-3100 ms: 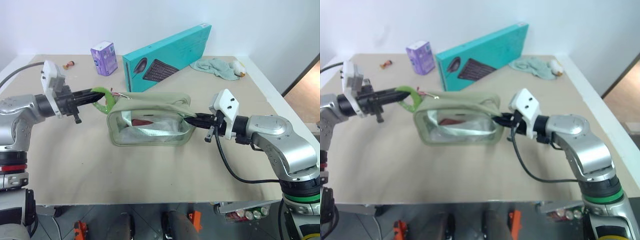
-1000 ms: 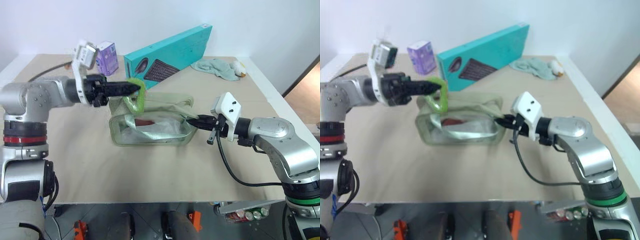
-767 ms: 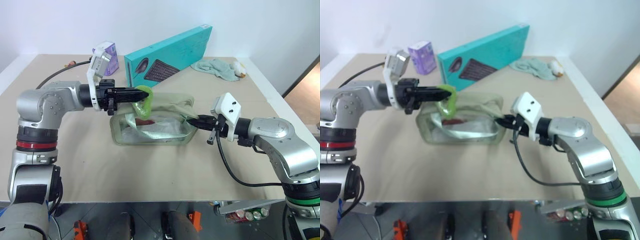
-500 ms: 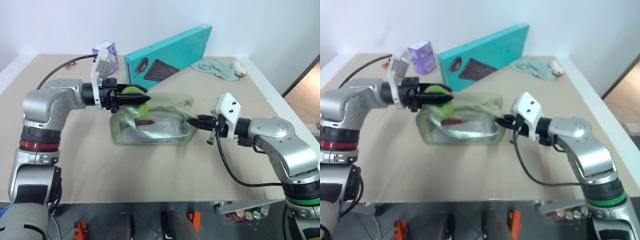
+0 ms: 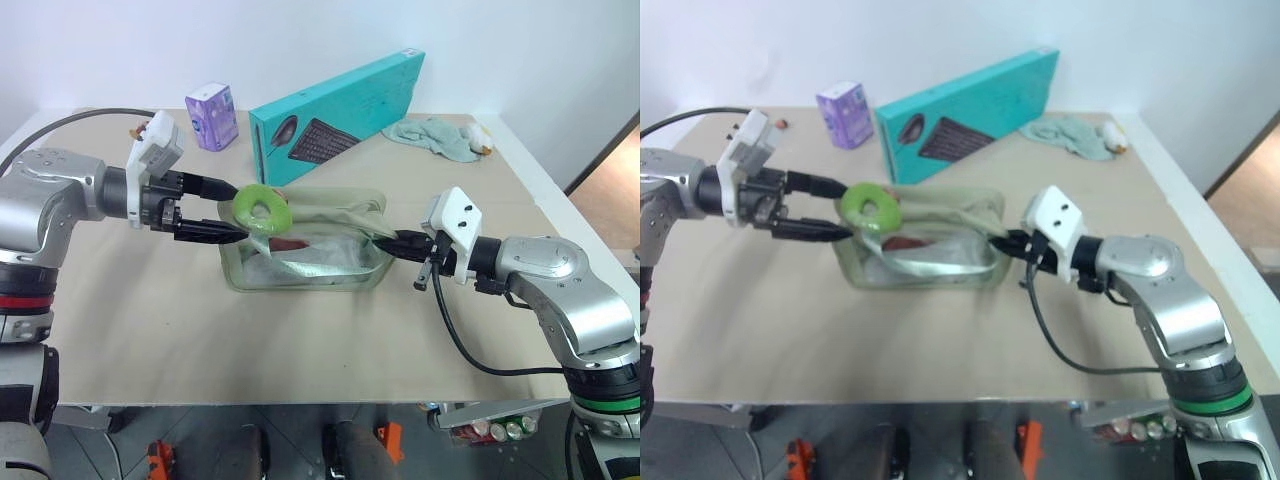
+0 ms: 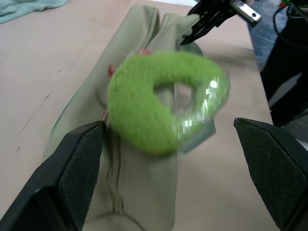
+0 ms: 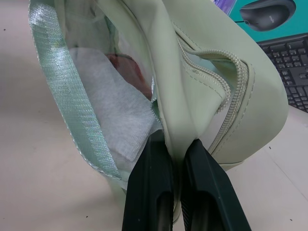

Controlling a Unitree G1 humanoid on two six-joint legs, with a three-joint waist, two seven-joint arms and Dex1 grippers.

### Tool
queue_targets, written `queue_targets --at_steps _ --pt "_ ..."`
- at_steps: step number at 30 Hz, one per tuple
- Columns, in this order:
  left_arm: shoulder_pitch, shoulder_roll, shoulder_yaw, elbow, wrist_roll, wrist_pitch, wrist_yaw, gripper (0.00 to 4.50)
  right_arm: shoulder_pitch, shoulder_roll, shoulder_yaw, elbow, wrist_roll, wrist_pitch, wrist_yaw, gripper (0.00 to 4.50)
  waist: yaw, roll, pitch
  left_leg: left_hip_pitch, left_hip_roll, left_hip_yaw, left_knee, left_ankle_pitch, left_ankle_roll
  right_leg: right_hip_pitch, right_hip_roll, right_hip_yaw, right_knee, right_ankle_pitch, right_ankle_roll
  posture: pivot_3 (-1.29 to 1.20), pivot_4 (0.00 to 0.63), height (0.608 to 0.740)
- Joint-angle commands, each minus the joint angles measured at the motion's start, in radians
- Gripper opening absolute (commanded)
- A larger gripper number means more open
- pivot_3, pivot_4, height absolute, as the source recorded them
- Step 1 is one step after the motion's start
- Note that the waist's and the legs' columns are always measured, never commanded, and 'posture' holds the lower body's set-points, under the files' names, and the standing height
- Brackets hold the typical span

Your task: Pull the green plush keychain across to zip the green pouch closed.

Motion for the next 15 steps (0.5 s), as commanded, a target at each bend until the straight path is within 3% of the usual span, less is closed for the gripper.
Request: queue_targets --at_steps 1,5,15 --pt "0.03 0.051 0.079 -0.04 -0.01 0.007 0.033 4.41 -0.004 -0.005 -0.003 0.003 -0.005 -0.012 0.012 0.0 0.0 0.0 0.0 0.0 0.0 0.0 0.0 0.0 0.0 0.0 0.0 0.0 0.0 0.0 0.0 0.0 0.15 0.74" --pt "0.14 0.063 0.136 -0.099 -0.016 -0.028 0.063 4.41 -0.012 0.0 0.003 0.017 -0.007 -0.022 0.022 0.0 0.0 0.0 0.0 0.0 0.0 0.0 0.0 0.0 0.0 0.0 0.0 0.0 0.0 0.0 0.0 0.0 0.15 0.74" --pt "0.309 -0.062 0.178 -0.21 -0.014 -0.177 0.186 4.41 -0.034 0.014 0.015 0.042 -0.017 -0.031 0.037 0.0 0.001 0.0 0.0 0.0 0.0 0.0 0.001 0.001 0.0 0.0 -0.001 0.0 0.0 0.001 -0.001 0.0 0.15 0.74"
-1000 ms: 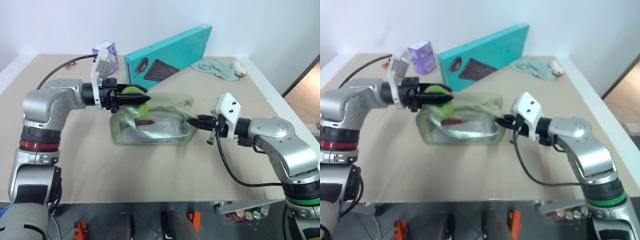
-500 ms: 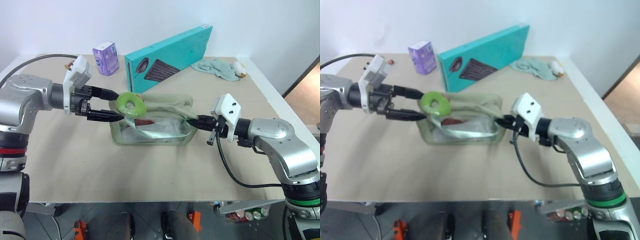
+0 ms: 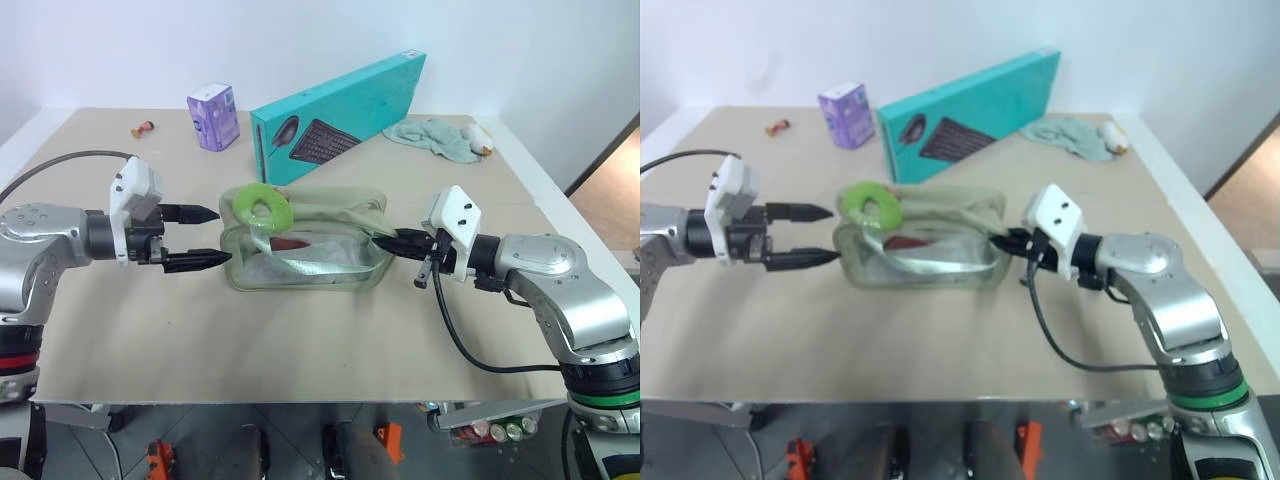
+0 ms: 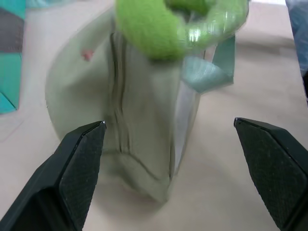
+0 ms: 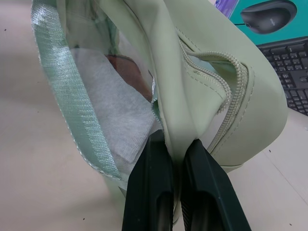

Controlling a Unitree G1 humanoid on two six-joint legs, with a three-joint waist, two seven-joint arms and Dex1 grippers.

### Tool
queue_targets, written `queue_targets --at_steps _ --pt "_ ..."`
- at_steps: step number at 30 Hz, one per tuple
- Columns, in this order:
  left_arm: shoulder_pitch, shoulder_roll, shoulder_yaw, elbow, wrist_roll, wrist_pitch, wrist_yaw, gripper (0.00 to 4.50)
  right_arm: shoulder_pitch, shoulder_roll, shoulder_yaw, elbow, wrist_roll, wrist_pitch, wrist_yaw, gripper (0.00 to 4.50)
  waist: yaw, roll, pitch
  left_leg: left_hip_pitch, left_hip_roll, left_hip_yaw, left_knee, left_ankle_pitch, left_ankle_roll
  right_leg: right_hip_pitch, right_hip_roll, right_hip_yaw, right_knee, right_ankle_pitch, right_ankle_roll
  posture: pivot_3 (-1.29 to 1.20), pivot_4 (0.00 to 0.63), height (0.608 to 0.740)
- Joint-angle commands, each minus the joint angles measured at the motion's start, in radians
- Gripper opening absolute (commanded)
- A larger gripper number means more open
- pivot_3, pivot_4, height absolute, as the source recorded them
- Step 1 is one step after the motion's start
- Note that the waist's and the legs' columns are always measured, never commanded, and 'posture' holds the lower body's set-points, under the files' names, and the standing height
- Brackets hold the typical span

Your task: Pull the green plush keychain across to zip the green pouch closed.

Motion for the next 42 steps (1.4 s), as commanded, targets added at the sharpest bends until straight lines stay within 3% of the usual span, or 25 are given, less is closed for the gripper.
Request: queue_targets --at_steps 1,8,12,14,17,18,29,36,42 --pt "0.01 -0.039 0.024 -0.029 0.011 -0.068 0.058 4.19 -0.017 0.002 0.01 0.001 -0.005 -0.006 0.011 0.0 0.0 0.0 0.0 0.0 0.0 0.0 0.0 0.0 0.0 0.0 0.0 0.0 0.0 0.0 0.0 0.0 0.15 0.74" --pt "0.036 -0.071 0.003 -0.018 0.031 -0.103 0.094 2.06 -0.023 0.003 0.005 -0.002 -0.007 0.002 0.012 0.0 -0.001 0.0 0.0 0.0 0.0 0.0 0.0 0.0 0.0 0.0 0.001 0.0 0.0 0.002 0.003 0.0 0.15 0.74" --pt "0.063 -0.077 -0.01 -0.034 0.039 -0.112 0.106 0.41 -0.02 0.002 -0.003 -0.005 -0.009 -0.004 0.007 0.0 -0.001 0.0 0.0 0.0 0.0 0.0 0.0 0.0 0.0 0.0 0.001 0.0 0.0 0.002 0.003 0.0 0.15 0.74" --pt "0.068 -0.08 -0.015 -0.046 0.033 -0.107 0.114 0.03 -0.017 0.003 -0.014 -0.008 0.0 -0.001 0.007 0.0 -0.001 0.0 0.0 0.0 0.0 0.0 0.0 0.0 0.0 0.0 0.0 0.0 0.0 0.002 0.003 0.0 0.15 0.74" --pt "0.064 -0.093 -0.015 -0.065 0.016 -0.089 0.133 0.03 -0.016 0.013 -0.04 -0.016 0.049 0.042 0.008 0.0 0.0 0.0 0.0 0.0 0.0 0.0 0.0 0.0 0.0 0.0 0.0 0.0 0.0 0.002 0.003 0.0 0.15 0.74" --pt "0.06 -0.099 -0.016 -0.073 0.009 -0.078 0.141 0.0 -0.017 0.012 -0.05 -0.021 0.062 0.056 0.007 0.73 0.0 0.0 0.0 0.0 0.0 0.0 0.0 0.0 0.0 0.0 0.0 0.0 0.0 0.002 0.003 0.0 0.15 0.74" --pt "0.014 -0.174 -0.072 -0.114 -0.006 -0.042 0.18 0.0 -0.036 -0.08 -0.17 -0.091 0.121 0.048 0.036 4.43 0.008 0.0 0.0 -0.001 -0.002 0.001 0.0 0.0 0.001 0.0 -0.002 0.0 -0.001 0.002 0.004 0.0 0.15 0.74" --pt "-0.017 -0.242 -0.125 -0.129 -0.007 -0.036 0.193 0.0 -0.167 -0.022 -0.112 -0.212 0.154 0.072 -0.035 4.43 0.002 0.001 0.0 0.0 0.0 -0.001 0.0 0.0 0.0 0.0 0.0 0.0 -0.001 0.003 0.005 0.0 0.15 0.74" --pt "-0.05 -0.268 -0.144 -0.09 0.017 -0.061 0.195 0.0 -0.135 0.048 -0.01 -0.256 0.104 0.024 -0.062 4.43 0.002 0.001 0.0 -0.001 0.0 -0.002 0.0 0.0 0.001 0.0 0.0 0.001 -0.001 0.003 0.004 0.0 0.15 0.74"
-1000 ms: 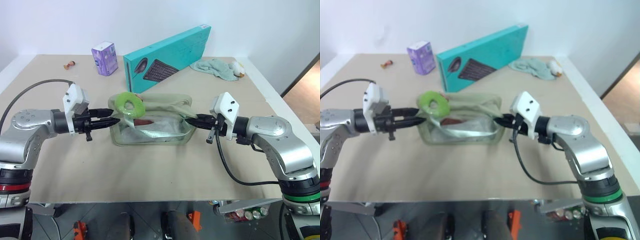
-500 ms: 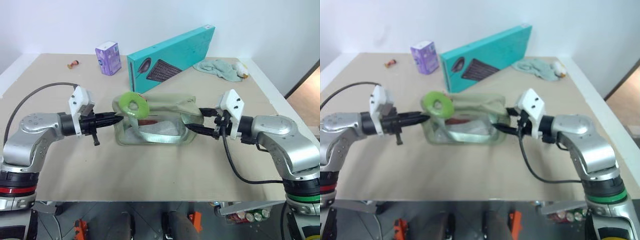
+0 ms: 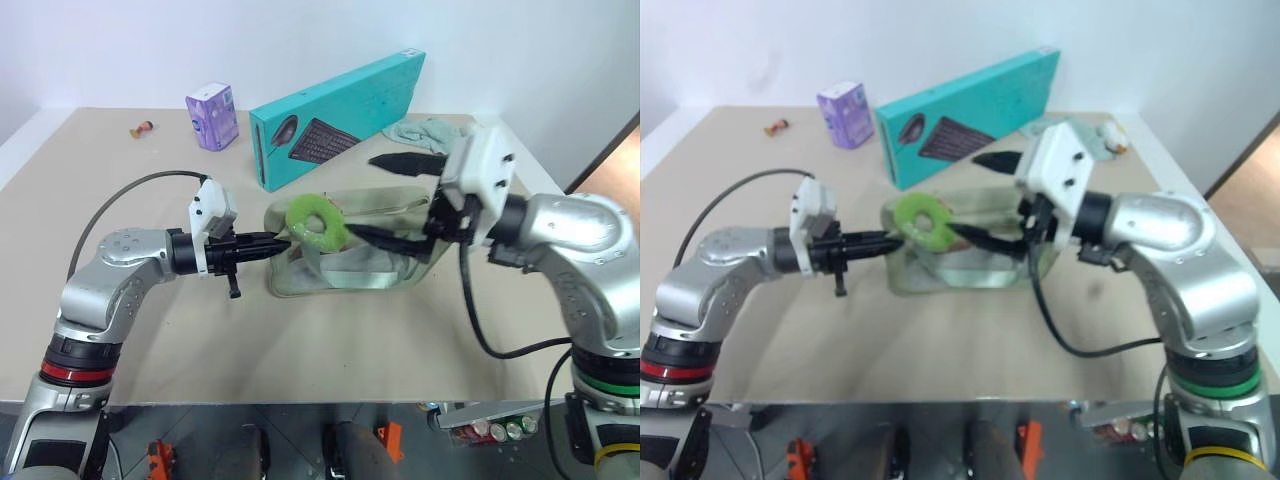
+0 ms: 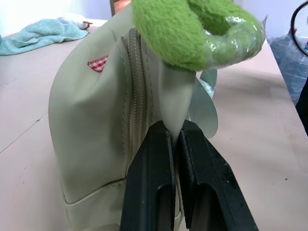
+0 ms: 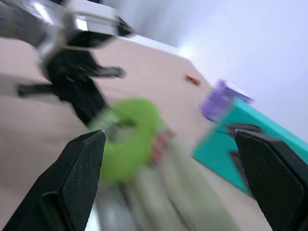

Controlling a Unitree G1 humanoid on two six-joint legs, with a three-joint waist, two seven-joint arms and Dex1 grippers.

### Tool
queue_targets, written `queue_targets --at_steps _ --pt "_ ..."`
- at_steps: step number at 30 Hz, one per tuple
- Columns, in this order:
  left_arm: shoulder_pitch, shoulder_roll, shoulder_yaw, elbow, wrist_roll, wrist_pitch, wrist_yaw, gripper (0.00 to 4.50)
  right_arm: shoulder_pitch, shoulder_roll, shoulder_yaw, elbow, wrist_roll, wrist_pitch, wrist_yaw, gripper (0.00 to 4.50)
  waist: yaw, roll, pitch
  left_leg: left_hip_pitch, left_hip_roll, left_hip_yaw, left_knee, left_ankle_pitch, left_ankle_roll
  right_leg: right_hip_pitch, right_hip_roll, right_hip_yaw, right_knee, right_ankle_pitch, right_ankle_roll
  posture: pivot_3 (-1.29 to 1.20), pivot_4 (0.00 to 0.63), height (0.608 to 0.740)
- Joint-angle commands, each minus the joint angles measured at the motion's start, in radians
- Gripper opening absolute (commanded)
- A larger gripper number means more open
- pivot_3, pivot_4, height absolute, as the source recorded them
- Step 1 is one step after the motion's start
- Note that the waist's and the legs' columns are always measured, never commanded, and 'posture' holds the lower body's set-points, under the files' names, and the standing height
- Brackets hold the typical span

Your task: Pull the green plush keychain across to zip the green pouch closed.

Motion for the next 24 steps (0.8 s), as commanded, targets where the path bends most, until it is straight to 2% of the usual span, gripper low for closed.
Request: queue_targets --at_steps 1,16,20,24 --pt "-0.04 -0.008 0.004 0.007 0.007 -0.032 -0.002 0.0 0.016 0.004 0.027 -0.039 -0.029 -0.043 -0.006 4.43 0.001 0.0 0.0 0.0 -0.001 0.0 0.0 0.0 0.0 0.0 -0.001 0.0 0.0 0.0 0.0 0.0 0.15 0.74" --pt "-0.069 -0.031 -0.011 0.042 0.036 -0.055 -0.003 0.0 0.054 0.041 0.093 0.037 -0.134 -0.171 -0.005 4.43 0.001 0.0 0.0 0.0 -0.001 0.001 0.0 0.0 0.0 0.0 -0.001 -0.002 0.0 0.0 0.001 0.0 0.15 0.74" --pt "-0.068 -0.033 -0.013 0.037 0.038 -0.052 -0.001 0.0 0.054 0.059 0.106 0.064 -0.162 -0.204 -0.003 3.35 0.001 0.0 0.0 0.0 -0.002 0.001 0.0 0.0 0.0 0.0 -0.001 -0.001 0.0 0.0 0.001 0.0 0.15 0.74" --pt "-0.069 -0.034 -0.013 0.038 0.04 -0.049 0.0 0.0 0.061 0.065 0.109 0.085 -0.188 -0.238 0.007 1.9 0.001 0.0 0.0 0.0 -0.001 0.001 0.0 0.0 0.0 0.0 -0.001 -0.002 0.0 0.0 0.001 0.0 0.15 0.74"
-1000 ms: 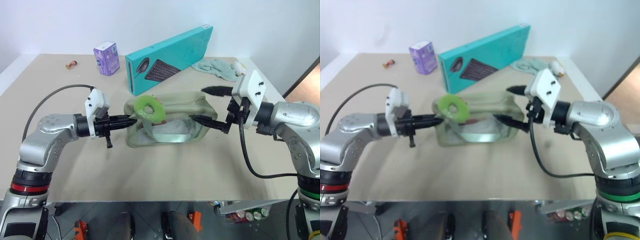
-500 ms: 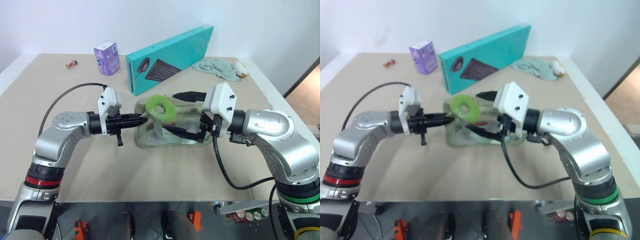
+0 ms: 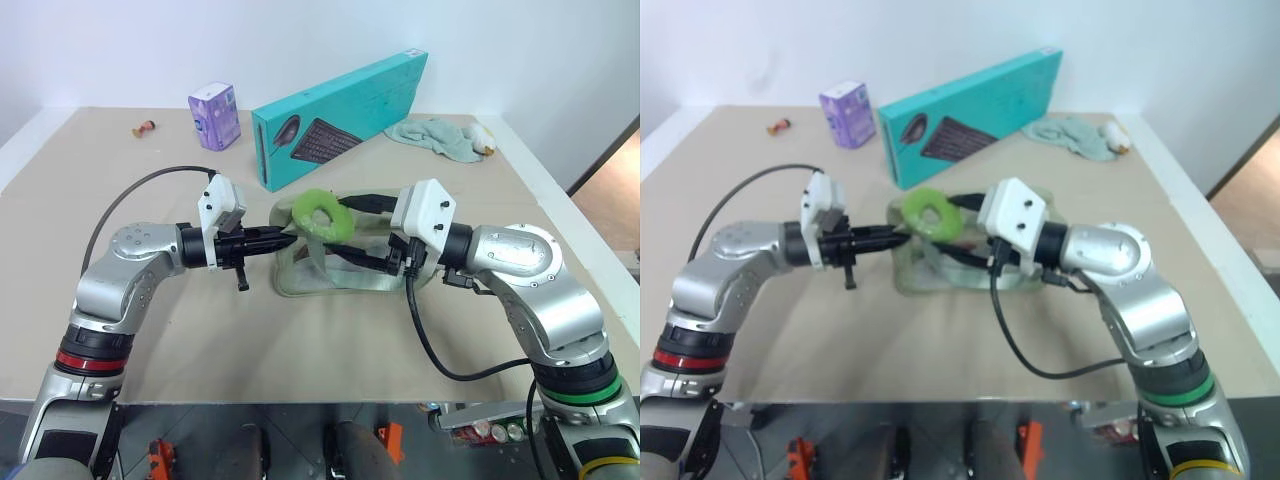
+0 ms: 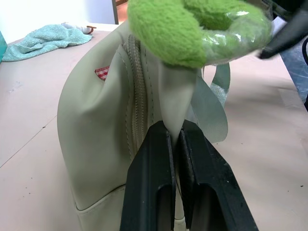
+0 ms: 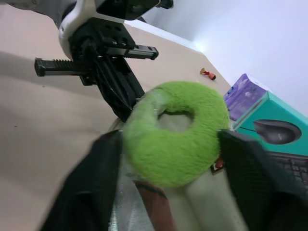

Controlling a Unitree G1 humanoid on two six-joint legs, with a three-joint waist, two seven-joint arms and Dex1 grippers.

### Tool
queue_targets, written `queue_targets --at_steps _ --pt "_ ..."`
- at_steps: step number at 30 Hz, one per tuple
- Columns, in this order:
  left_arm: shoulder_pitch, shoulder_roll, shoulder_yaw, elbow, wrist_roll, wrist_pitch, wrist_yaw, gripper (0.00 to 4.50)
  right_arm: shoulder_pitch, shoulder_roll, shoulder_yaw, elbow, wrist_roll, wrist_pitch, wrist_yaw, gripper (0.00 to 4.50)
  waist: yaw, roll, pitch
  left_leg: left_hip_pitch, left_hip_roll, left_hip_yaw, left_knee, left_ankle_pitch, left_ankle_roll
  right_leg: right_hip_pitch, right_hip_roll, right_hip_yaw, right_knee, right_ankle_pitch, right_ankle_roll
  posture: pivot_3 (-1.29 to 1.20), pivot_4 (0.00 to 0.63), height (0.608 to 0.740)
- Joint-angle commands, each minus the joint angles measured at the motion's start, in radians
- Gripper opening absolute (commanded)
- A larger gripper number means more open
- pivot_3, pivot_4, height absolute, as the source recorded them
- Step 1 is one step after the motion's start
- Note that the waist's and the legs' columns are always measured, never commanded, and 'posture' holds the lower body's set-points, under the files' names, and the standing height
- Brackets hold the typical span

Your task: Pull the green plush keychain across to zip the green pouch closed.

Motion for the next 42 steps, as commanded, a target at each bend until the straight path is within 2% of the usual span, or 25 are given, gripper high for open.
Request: queue_targets --at_steps 1,5,6,13,21,27,42 --pt "-0.033 -0.002 0.001 -0.02 -0.004 -0.009 0.0 0.0 -0.006 0.003 -0.005 0.001 -0.02 -0.041 0.004 1.59 0.0 0.0 0.0 0.0 0.0 0.0 0.0 0.0 0.0 0.0 0.0 0.0 0.0 0.0 0.0 0.0 0.15 0.74" --pt "-0.033 -0.001 -0.002 -0.018 0.001 -0.011 -0.003 0.0 -0.007 0.015 -0.01 0.008 -0.019 -0.051 0.004 0.21 0.0 0.0 0.0 0.0 0.0 0.0 0.0 0.0 0.0 0.0 0.0 0.0 0.0 0.0 0.0 0.0 0.15 0.74" --pt "-0.033 -0.001 -0.002 -0.017 0.001 -0.011 -0.003 0.0 -0.007 0.017 -0.01 0.009 -0.02 -0.051 0.004 0.06 0.0 0.0 0.0 0.0 0.0 0.0 0.0 0.0 0.0 0.0 0.0 0.0 0.0 0.0 0.0 0.0 0.15 0.74" --pt "-0.046 -0.008 -0.007 -0.002 0.007 -0.014 -0.004 0.0 -0.026 0.023 -0.044 0.029 -0.018 -0.052 -0.014 0.06 0.0 0.0 0.0 0.0 0.0 0.0 0.0 0.0 0.0 0.0 0.0 0.0 0.0 0.0 0.0 0.0 0.15 0.74" --pt "-0.05 -0.013 -0.012 0.015 0.017 -0.019 -0.01 0.0 -0.111 0.022 -0.174 0.051 0.083 0.034 -0.052 0.06 0.0 0.0 0.0 0.0 0.0 0.0 0.0 0.0 0.0 0.0 0.0 0.0 0.0 0.0 0.0 0.0 0.15 0.74" --pt "-0.052 -0.015 -0.017 0.022 0.022 -0.02 -0.013 0.0 -0.143 -0.028 -0.232 0.08 0.114 0.053 -0.043 0.06 0.0 0.0 0.0 0.0 0.0 0.0 0.0 0.0 0.0 0.0 0.0 0.0 0.0 0.0 0.0 0.0 0.15 0.74" --pt "-0.059 -0.013 -0.034 0.017 0.029 -0.007 -0.004 0.0 -0.108 -0.142 -0.308 0.153 0.108 -0.002 -0.007 0.06 0.0 0.0 0.0 0.0 0.0 0.0 0.0 0.0 0.0 0.0 0.0 0.0 0.0 0.0 0.0 0.0 0.15 0.74"
